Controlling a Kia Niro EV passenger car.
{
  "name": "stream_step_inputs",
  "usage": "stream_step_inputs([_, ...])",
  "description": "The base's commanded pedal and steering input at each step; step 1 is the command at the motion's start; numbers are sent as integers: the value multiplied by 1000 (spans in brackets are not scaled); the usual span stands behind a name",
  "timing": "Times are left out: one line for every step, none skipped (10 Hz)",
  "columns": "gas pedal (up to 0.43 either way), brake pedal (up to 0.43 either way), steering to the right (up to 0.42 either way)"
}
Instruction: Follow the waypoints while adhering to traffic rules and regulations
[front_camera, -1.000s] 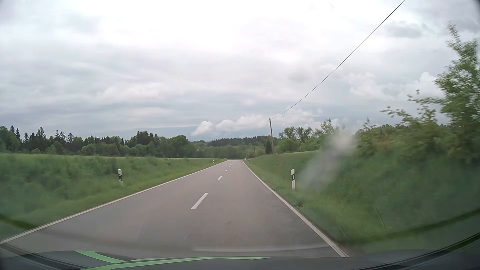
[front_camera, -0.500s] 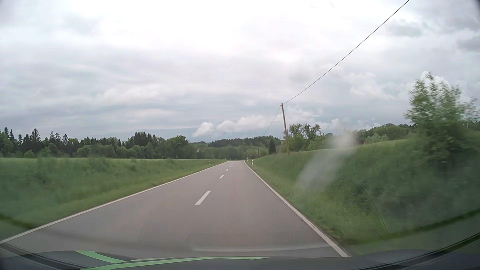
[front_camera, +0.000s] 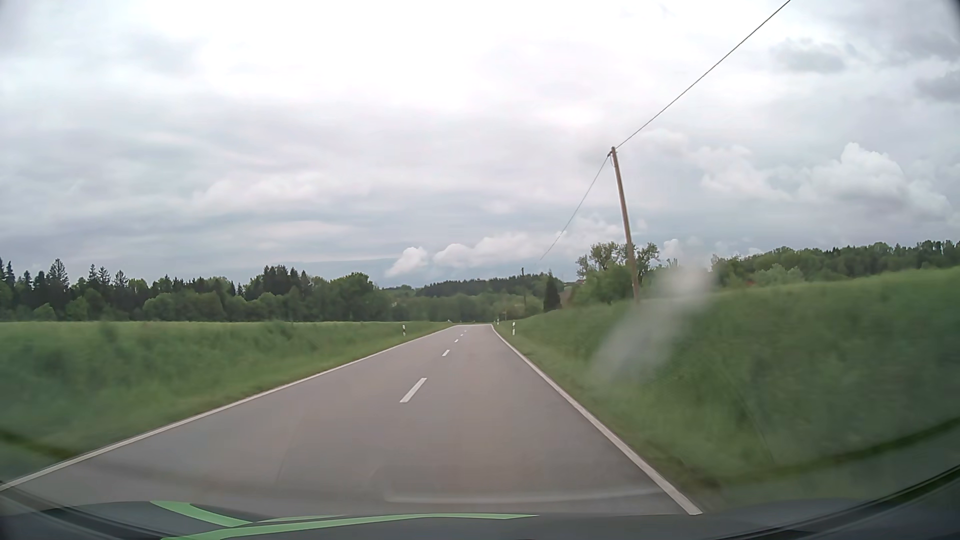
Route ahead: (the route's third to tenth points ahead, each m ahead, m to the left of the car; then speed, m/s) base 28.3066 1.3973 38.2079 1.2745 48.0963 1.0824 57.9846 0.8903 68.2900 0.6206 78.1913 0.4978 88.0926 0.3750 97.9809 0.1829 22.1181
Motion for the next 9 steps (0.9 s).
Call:
stream_step_inputs([0,0,-2])
stream_step_inputs([0,6,-2])
stream_step_inputs([0,18,-2])
stream_step_inputs([0,30,-2])
stream_step_inputs([0,43,-2])
stream_step_inputs([0,55,-2])
stream_step_inputs([0,67,-2])
stream_step_inputs([0,73,-2])
stream_step_inputs([0,73,-2])
